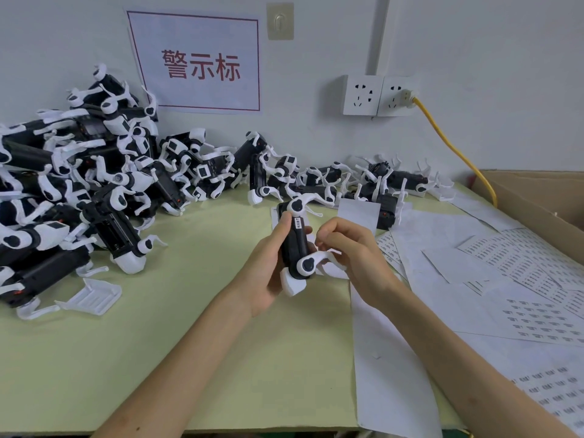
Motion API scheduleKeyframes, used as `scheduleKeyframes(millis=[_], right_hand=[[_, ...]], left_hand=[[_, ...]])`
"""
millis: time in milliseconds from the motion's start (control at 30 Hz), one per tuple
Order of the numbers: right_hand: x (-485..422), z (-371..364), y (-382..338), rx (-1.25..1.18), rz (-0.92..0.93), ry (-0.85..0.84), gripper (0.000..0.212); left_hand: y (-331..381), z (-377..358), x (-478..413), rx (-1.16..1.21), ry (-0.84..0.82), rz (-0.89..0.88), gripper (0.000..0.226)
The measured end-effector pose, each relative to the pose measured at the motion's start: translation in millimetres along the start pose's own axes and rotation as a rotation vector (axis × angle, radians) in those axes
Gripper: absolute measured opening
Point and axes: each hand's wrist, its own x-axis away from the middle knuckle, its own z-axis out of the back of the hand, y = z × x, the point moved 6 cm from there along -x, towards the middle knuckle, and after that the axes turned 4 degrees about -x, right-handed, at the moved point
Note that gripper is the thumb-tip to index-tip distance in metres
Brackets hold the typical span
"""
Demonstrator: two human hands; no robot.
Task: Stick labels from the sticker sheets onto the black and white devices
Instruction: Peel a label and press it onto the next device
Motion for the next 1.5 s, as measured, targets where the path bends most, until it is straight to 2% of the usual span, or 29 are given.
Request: scheduleKeyframes(millis=[167, 333, 500, 667, 800, 933, 1100, 1267, 1367, 1500], right_hand=[[-1, 10, -3, 0.035, 0.020, 0.066, 0.031], [-1, 13, -5, 0.048, 0.003, 0.100, 0.017], [-1, 13, -4, 0.059, -0.022, 0.101, 0.012], [-1, 13, -3, 0.071, -0.028, 0.093, 0.014], [-1, 14, -3, 0.067, -0.029, 0.107, 0.013], [-2, 17, -2, 0.075, -0.015, 0.115, 0.025], [-3, 17, -2, 0.065, -0.016, 0.112, 0.024], [-4, 19, -2, 0.061, -0.027, 0.139, 0.029], [-4, 22, -1, 0.074, -0.036, 0.157, 0.025], [-3, 27, -3, 0.048, -0.009, 0.234, 0.017]], left_hand=[[-1, 6, -3, 0.134, 0.033, 0.041, 0.057], [3, 9, -2, 0.221, 0.030, 0.021, 0.041], [9, 10, -1, 0.226, 0.012, -0.034, 0.052], [8, 8, -2, 0.217, -0.009, -0.052, 0.056], [5, 11, -2, 0.195, -0.005, -0.027, 0.047], [5, 12, -1, 0.105, 0.030, -0.010, 0.044], [3, 13, -4, 0.261, 0.060, 0.023, 0.033], [1, 21, -6, 0.314, 0.106, 0.054, 0.031], [2, 14, -3, 0.347, 0.041, 0.064, 0.028], [1, 4, 3, 0.255, -0.130, 0.103, 0.028]])
